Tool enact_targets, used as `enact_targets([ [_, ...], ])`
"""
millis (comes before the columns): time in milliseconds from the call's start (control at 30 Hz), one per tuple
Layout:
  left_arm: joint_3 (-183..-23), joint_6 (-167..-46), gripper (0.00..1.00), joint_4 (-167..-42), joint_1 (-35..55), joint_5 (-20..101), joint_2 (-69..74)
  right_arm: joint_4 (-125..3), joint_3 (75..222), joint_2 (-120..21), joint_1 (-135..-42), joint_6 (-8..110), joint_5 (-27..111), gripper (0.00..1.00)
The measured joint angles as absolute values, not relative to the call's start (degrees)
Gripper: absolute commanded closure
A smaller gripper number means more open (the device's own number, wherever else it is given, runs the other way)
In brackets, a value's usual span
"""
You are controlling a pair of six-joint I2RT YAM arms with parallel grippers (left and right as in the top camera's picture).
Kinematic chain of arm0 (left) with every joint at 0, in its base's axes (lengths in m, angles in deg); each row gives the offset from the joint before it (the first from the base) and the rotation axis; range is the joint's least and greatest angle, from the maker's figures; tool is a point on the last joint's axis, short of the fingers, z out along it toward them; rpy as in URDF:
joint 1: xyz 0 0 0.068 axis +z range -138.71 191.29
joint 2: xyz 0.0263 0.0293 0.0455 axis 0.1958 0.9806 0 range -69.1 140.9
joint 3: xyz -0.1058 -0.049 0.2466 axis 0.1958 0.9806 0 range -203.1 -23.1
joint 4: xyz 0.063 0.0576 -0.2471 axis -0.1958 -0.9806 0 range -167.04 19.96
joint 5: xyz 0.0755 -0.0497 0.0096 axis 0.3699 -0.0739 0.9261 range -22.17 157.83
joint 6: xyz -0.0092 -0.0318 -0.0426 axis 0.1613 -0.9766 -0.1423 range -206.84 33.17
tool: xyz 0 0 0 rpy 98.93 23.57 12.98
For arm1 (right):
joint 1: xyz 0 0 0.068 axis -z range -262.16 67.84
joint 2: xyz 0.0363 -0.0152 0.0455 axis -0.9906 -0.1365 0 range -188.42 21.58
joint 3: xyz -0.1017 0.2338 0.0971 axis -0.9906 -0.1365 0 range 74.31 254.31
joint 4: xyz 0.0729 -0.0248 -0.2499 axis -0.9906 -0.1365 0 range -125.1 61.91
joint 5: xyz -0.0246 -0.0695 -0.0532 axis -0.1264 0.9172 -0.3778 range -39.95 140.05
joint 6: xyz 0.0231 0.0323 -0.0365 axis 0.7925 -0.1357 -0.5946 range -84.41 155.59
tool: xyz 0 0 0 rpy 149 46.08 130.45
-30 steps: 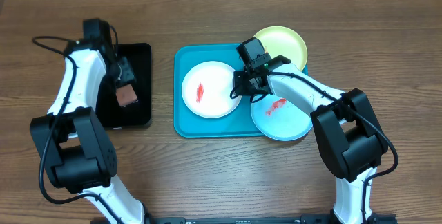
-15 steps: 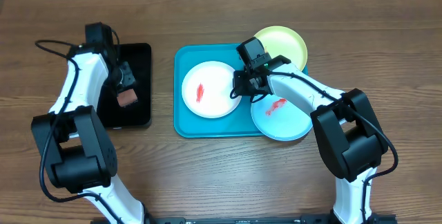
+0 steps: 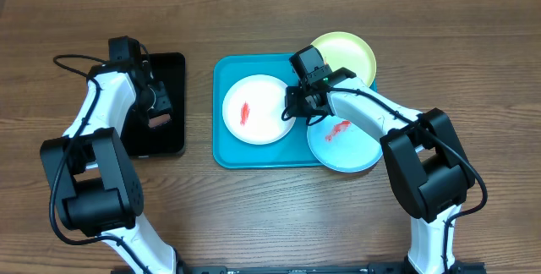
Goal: Clean dirty plates on tray and stack at the side
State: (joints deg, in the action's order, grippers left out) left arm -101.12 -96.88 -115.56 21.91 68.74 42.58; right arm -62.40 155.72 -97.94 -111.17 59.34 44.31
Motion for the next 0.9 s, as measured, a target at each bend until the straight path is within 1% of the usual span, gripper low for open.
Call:
enact_targets([
  [100, -101.1, -96.9, 0.54, -115.7, 21.9, 69.7, 42.6, -62.4, 155.7, -97.9, -111.2, 59.4, 44.3, 0.96],
  [233, -101.1, -98.5, 0.68, -117.6, 21.9, 72.5, 42.6, -62.4, 155.7, -97.9, -111.2, 59.4, 44.3, 0.96],
  [333, -101.1, -100.4, 0.84, -118.9, 21.9, 74.2, 42.6, -62.4, 155.7, -97.9, -111.2, 59.3, 44.3, 0.96],
  [367, -101.1, -100.9, 0.95, -119.3, 21.9, 74.6, 42.6, -62.4, 155.7, -97.9, -111.2, 59.3, 44.3, 0.96],
  [633, -102.2, -103.8, 0.96, -124.2, 21.9, 76.1, 42.6, -62.4, 155.7, -97.9, -111.2, 59.4, 44.3, 0.96],
  [900, -114.3, -102.9, 0.96, -132.6, 21.7, 76.7, 42.6, -62.4, 155.7, -97.9, -111.2, 59.3, 44.3, 0.96],
])
